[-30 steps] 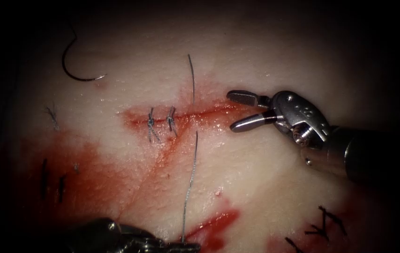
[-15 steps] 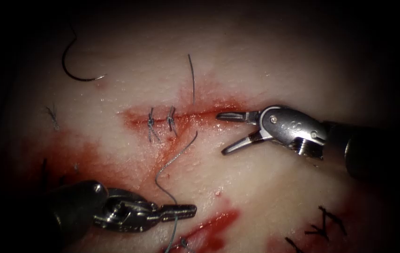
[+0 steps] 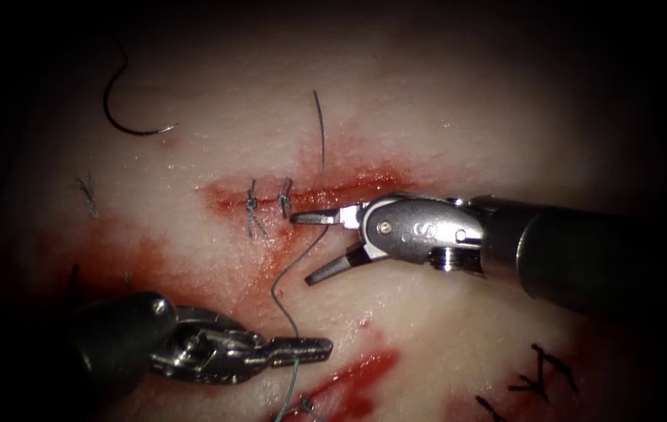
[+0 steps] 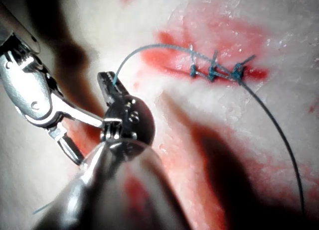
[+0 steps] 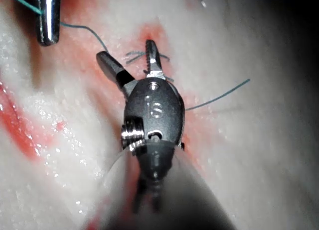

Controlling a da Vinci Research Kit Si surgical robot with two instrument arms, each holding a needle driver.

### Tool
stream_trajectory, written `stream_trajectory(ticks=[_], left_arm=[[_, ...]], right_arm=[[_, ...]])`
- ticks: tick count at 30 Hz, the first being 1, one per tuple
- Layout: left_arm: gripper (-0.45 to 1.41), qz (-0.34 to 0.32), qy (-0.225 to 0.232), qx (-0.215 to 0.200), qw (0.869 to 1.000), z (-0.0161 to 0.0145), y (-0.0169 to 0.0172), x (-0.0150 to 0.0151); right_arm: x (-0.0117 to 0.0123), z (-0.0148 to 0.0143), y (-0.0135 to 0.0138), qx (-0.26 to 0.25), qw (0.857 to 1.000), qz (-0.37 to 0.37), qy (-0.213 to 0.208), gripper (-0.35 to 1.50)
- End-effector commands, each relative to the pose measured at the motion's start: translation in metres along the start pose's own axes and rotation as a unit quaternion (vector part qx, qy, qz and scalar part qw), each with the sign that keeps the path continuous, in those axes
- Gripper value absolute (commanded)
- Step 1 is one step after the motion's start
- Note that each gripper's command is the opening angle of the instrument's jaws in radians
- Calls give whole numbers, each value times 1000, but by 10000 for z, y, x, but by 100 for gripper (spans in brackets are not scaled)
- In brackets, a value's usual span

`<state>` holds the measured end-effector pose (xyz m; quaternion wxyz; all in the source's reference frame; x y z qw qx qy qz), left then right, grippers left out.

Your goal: Wound Closure

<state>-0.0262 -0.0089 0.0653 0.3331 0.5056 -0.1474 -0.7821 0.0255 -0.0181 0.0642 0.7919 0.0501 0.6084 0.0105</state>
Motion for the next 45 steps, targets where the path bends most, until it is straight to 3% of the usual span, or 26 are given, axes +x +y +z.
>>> stream_trajectory(ticks=[1, 9, 13, 14, 15, 17, 18, 21, 23, 26, 28, 37, 43, 45], left_arm=[[-45, 3, 0, 1, 1000, 6, -3, -4], [-45, 3, -1, 1, 1000, 8, -4, -4], [-45, 3, -2, 1, 1000, 10, -4, -3], [-45, 4, -2, 1, 1000, 10, -3, -3], [-45, 4, -2, 1, 1000, 11, -3, -3], [-45, 4, -3, 1, 1000, 11, -2, -3], [-45, 4, -2, 1, 1000, 11, -2, -3], [-45, 4, -2, 1, 1000, 11, -2, -3], [-15, 4, -2, 1, 1000, 10, -3, -4], [64, 4, -2, 1, 1000, 11, -3, -5], [84, -2, -2, 8, 1000, 12, -4, -7], [104, -17, 6, 38, 999, 12, -4, -8], [101, -10, 13, 38, 999, 9, -3, -9], [91, -6, 16, 38, 999, 9, -2, -8]], right_arm=[[-2, 15, 2, 9, 1000, -5, -4, 136], [-6, 40, -18, 54, 998, -26, -1, 135], [-7, 41, -19, 61, 998, -31, 4, 118], [-7, 41, -19, 61, 998, -32, 4, 106], [-7, 39, -20, 65, 997, -33, 7, 74], [-7, 36, -21, 72, 996, -42, 12, -23], [-7, 33, -21, 73, 996, -45, 13, -35], [-10, 23, -15, 53, 998, -44, 3, -35], [-15, 14, -10, 41, 998, -44, -6, -35], [-25, 2, -1, 23, 999, -44, -17, -35], [-32, -6, 5, 11, 999, -32, -24, -35], [-44, -26, 20, -14, 999, -12, -33, -35], [-49, -33, 33, -20, 999, -8, -36, -35], [-52, -35, 39, -25, 999, -7, -35, -35]])
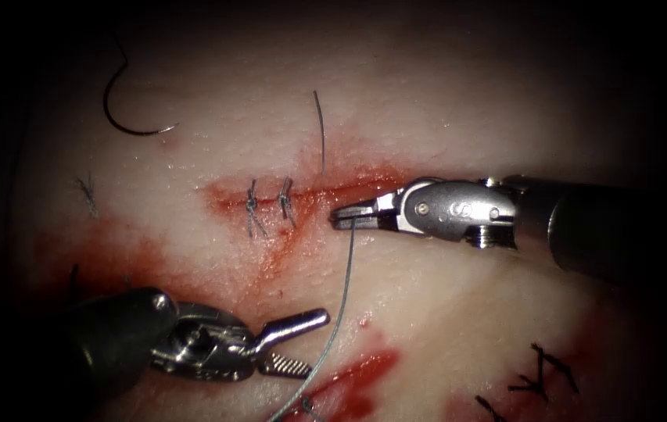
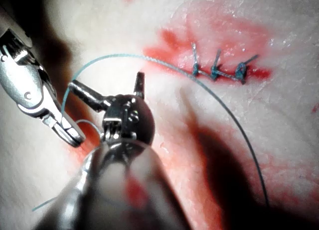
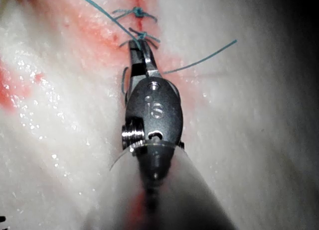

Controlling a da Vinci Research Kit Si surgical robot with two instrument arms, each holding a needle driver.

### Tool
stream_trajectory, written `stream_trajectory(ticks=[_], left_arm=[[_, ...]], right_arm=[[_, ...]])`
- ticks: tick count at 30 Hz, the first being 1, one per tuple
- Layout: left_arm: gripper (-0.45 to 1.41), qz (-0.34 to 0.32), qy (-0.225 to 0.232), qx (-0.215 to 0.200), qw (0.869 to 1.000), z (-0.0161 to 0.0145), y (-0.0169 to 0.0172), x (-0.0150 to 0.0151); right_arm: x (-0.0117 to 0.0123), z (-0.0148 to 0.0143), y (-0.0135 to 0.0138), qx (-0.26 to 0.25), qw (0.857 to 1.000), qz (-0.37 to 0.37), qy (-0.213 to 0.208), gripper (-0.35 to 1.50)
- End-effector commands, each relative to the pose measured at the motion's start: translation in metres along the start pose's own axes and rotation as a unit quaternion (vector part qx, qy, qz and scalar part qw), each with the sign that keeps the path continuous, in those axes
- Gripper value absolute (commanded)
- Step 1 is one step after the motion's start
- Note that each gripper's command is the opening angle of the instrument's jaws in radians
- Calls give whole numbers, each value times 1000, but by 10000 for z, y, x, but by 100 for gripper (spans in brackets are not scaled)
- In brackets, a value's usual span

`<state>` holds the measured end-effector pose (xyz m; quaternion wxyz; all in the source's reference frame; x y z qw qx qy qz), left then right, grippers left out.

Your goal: Wound Closure

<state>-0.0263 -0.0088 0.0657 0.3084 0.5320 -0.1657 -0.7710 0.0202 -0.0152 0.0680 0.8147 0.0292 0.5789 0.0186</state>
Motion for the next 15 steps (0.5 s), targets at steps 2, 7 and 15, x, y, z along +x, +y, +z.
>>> stream_trajectory(ticks=[2, 7, 15], left_arm=[[88, 8, 2, 1, 1000, 7, -1, -4], [91, 21, 15, 2, 1000, 3, -1, 3], [94, 33, 58, -7, 998, -3, -4, 20]], right_arm=[[-8, 9, 15, -5, 1000, -1, 0, -35], [-16, 9, 27, -9, 1000, 1, -3, -35], [-26, 11, 41, -17, 1000, 2, -5, -35]])
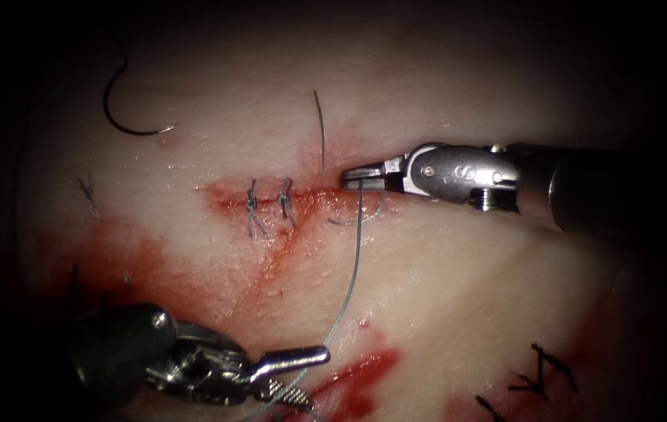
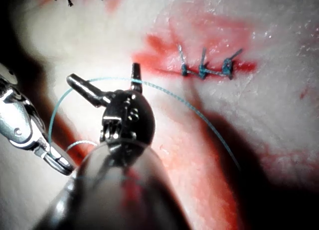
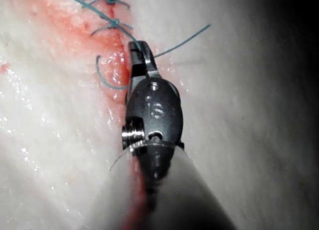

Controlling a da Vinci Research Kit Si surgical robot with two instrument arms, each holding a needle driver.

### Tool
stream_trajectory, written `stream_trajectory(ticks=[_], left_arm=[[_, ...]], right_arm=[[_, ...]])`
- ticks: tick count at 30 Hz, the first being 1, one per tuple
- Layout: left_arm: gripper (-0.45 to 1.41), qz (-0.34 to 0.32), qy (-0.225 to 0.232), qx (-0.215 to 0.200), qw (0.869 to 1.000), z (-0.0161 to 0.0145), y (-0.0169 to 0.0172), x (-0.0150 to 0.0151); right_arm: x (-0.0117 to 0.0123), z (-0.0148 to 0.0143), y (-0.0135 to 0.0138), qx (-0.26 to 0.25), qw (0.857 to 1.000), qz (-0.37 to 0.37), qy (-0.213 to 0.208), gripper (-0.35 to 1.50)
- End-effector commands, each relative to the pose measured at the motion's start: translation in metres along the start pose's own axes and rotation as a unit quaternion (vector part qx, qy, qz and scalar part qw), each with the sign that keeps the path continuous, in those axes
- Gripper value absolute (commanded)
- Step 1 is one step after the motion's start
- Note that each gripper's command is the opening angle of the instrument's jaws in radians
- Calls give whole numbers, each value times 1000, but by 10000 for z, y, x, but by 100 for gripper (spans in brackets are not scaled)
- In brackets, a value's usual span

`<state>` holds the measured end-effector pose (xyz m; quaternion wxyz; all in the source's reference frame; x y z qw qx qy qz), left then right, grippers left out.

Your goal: Wound Closure

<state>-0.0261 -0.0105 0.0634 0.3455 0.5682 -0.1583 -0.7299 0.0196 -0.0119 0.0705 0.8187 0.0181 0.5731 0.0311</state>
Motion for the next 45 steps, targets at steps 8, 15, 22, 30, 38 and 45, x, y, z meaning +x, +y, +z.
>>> stream_trajectory(ticks=[8, 15, 22, 30, 38, 45], left_arm=[[89, 6, 19, 2, 1000, 3, -10, 2], [-45, 7, 26, 2, 1000, 2, -10, 4], [-45, 5, 0, 4, 1000, -2, -15, -4], [-45, -15, -62, 55, 996, -29, -29, -17], [-45, -45, -137, 104, 984, -65, -36, -50], [-45, -53, -175, 106, 977, -80, -28, -71]], right_arm=[[-1, 9, 6, 0, 1000, -2, 1, -35], [-1, 11, 5, -1, 1000, -2, 1, -35], [2, 12, 2, -3, 1000, -1, 0, -35], [7, 9, -6, 2, 1000, 5, 3, -35], [28, -7, -24, 8, 1000, 13, 5, -35], [48, -9, -31, 7, 997, 75, 9, 127]])
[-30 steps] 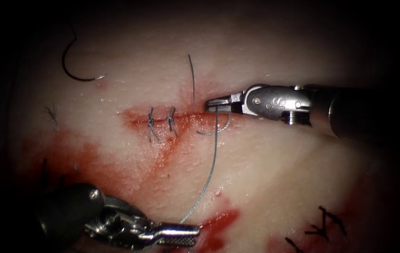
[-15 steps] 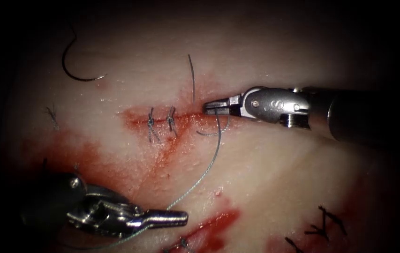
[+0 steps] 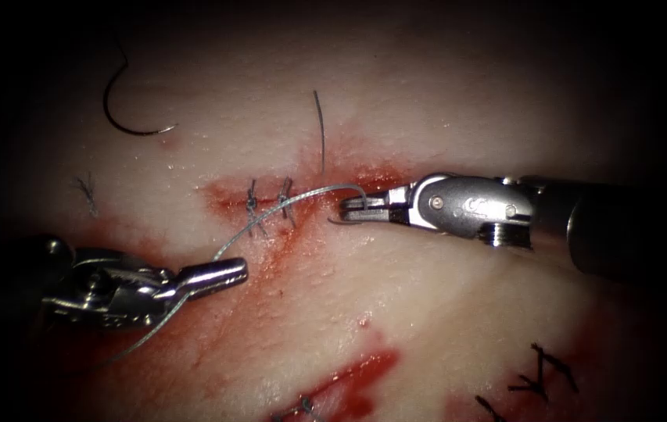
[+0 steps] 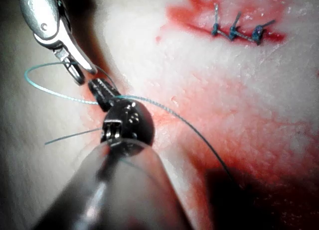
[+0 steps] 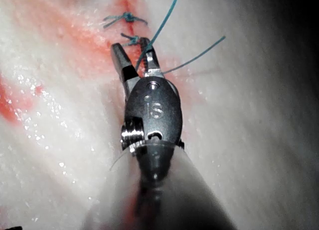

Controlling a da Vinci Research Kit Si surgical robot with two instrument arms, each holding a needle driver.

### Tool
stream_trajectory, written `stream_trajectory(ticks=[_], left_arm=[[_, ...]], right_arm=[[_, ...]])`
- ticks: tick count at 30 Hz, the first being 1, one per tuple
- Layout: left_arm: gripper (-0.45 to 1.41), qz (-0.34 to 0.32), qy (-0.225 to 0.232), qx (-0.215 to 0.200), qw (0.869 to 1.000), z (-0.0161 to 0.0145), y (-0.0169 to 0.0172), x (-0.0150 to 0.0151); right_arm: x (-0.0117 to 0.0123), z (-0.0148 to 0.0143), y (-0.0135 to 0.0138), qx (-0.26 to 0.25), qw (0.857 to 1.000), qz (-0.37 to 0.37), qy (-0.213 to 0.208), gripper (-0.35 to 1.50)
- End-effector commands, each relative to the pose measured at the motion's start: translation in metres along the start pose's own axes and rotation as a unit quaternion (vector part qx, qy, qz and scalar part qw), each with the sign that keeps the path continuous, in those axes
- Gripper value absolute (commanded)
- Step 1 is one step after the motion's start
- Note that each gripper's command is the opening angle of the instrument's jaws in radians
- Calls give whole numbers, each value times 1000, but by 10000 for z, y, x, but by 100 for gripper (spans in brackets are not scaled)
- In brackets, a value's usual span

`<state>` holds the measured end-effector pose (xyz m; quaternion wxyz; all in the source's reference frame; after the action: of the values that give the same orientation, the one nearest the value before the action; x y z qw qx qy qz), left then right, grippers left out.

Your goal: Wound Closure

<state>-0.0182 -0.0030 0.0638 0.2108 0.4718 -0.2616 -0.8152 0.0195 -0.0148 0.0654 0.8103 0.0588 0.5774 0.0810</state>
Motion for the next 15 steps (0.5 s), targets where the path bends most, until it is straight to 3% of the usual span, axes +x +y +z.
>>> stream_trajectory(ticks=[1, 3, 9, 15], left_arm=[[-45, 0, -3, 3, 1000, 7, -2, -8], [-45, 0, -7, 5, 1000, 4, -1, -11], [-45, -1, -20, 13, 1000, -7, 2, -14], [-45, 5, -26, 13, 1000, -16, 14, -11]], right_arm=[[3, 9, 1, 4, 1000, 23, 2, 138], [5, 6, 0, 9, 999, 41, 2, 148], [8, -23, -2, 38, 998, 49, 9, 148], [15, -62, 25, -1, 997, 70, 21, 148]])
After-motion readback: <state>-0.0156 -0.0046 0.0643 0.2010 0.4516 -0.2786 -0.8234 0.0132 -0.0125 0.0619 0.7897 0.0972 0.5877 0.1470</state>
